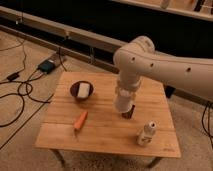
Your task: Place the ceramic cup over the eraser
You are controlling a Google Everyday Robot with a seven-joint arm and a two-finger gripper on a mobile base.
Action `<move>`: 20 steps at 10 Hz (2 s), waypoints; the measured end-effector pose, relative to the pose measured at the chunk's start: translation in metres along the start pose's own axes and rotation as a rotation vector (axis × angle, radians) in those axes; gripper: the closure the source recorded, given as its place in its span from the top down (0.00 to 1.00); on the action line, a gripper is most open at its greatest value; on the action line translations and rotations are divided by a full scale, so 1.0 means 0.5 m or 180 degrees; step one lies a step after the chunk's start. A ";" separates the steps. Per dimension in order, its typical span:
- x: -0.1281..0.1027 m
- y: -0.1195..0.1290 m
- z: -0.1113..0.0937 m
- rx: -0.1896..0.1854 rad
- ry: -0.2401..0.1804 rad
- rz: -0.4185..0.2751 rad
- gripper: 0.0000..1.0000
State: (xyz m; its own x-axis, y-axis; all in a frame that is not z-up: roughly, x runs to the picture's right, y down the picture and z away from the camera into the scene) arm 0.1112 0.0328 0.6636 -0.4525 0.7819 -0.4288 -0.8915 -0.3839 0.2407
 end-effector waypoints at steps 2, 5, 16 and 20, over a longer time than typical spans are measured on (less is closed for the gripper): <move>-0.010 -0.011 0.015 0.0012 0.0031 0.0044 0.00; -0.030 -0.016 0.042 0.0031 0.0094 0.0022 0.00; -0.044 -0.025 0.154 0.0152 0.0447 -0.0075 0.00; -0.026 -0.008 0.212 0.0229 0.0588 -0.0212 0.00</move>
State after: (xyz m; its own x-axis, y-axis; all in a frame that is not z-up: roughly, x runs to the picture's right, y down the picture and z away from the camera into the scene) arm 0.1233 0.0763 0.7606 -0.3950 0.6985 -0.5967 -0.9186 -0.2929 0.2652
